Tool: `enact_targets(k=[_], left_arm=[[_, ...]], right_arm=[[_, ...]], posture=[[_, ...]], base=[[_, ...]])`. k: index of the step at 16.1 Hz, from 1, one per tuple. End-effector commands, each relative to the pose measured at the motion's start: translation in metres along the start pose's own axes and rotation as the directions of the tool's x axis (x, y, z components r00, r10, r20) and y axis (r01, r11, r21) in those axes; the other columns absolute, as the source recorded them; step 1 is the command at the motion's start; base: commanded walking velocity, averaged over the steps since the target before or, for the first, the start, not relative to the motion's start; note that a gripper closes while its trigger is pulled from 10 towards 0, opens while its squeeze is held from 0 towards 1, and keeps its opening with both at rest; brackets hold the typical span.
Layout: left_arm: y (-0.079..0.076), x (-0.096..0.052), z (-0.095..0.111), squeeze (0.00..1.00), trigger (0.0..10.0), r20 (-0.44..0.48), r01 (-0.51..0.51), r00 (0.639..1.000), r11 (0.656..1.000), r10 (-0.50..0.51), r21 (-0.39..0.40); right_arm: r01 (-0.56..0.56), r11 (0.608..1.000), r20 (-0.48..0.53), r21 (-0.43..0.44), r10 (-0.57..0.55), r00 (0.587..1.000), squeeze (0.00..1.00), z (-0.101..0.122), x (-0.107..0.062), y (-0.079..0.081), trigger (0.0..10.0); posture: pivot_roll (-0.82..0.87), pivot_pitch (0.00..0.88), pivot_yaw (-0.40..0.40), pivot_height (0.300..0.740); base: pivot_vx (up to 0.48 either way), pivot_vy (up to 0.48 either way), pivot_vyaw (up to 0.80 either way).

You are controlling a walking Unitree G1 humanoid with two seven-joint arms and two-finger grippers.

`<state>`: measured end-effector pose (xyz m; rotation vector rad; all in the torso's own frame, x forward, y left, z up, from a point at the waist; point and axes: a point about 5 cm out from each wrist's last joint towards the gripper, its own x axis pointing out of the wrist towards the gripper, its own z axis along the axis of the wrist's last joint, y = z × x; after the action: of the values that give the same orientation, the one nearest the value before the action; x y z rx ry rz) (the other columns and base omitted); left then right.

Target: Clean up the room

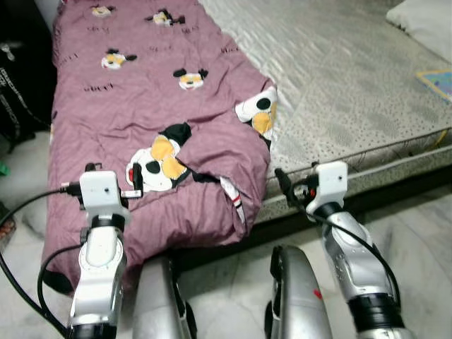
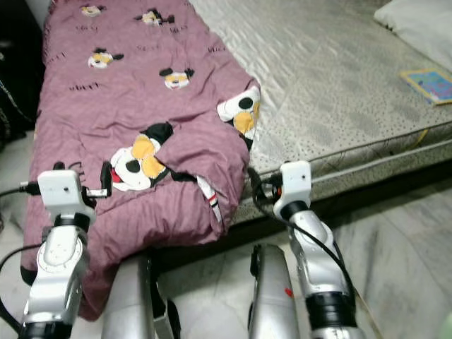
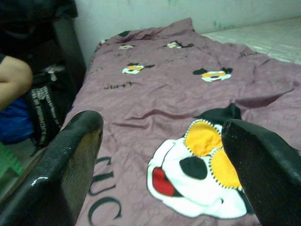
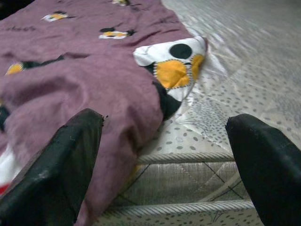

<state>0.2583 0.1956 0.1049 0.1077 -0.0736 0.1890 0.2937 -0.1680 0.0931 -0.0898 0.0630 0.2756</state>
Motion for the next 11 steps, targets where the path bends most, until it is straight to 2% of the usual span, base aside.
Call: enact_targets(k=[1,2,3,6,7,8,9,10,11], left_arm=[[0.005,0.0,0.002,0.0,10.0,0.001,-0.033,0.999,0.999,0.033,0.025],[0.006,0.0,0.002,0.0,10.0,0.001,-0.036,0.999,0.999,0.036,0.027],[0.009,-0.003,0.002,0.0,10.0,-0.003,-0.048,0.999,0.998,0.048,0.05],[0.022,-0.016,-0.002,0.0,10.0,-0.027,-0.074,0.997,0.992,0.077,0.098],[0.03,-0.025,-0.005,0.0,10.0,-0.045,-0.082,0.995,0.989,0.088,0.119],[0.032,-0.027,-0.005,0.0,10.0,-0.052,-0.081,0.995,0.989,0.088,0.12],[0.035,-0.032,-0.001,0.0,10.0,-0.045,-0.073,0.996,0.99,0.079,0.12],[0.035,-0.032,0.002,0.0,10.0,-0.038,-0.064,0.997,0.99,0.069,0.122],[0.034,-0.033,0.003,0.0,10.0,-0.036,-0.06,0.997,0.99,0.065,0.124]], right_arm=[[-0.137,0.984,-0.031,-0.118,0.134,0.991,0.0,0.001,0.007,0.003,10.0],[-0.159,0.979,-0.043,-0.13,0.155,0.987,0.0,0.001,0.007,0.003,10.0],[-0.263,0.943,-0.091,-0.205,0.249,0.964,0.0,0.001,0.013,0.001,10.0],[-0.284,0.938,-0.047,-0.197,0.28,0.959,0.0,0.019,0.035,0.003,10.0],[-0.305,0.934,-0.028,-0.185,0.305,0.952,0.0,0.024,0.046,0.013,10.0],[-0.323,0.928,-0.031,-0.186,0.323,0.946,0.0,0.025,0.049,0.018,10.0],[-0.4,0.91,-0.065,-0.105,0.396,0.916,0.0,0.021,0.06,0.042,10.0],[-0.455,0.888,-0.107,-0.07,0.447,0.888,0.0,0.015,0.064,0.06,10.0],[-0.478,0.875,-0.132,-0.077,0.466,0.875,0.0,0.011,0.066,0.066,10.0]], posture=[[-0.02,0.067,0.053,0.524],[-0.02,0.067,0.053,0.524],[-0.02,0.069,0.054,0.524],[0.02,0.073,0.055,0.524],[0.04,0.076,0.057,0.524],[0.06,0.081,0.056,0.524],[0.08,0.088,0.054,0.524],[0.1,0.092,0.054,0.524],[0.1,0.093,0.053,0.524]], base=[[0.0,0.0,0.0],[0.0,0.0,0.0],[0.0,0.0,0.0],[0.0,0.0,0.0],[0.0,0.0,0.0],[0.0,0.0,0.0],[0.0,0.0,0.0],[0.0,0.0,0.0],[0.0,0.0,0.0]])
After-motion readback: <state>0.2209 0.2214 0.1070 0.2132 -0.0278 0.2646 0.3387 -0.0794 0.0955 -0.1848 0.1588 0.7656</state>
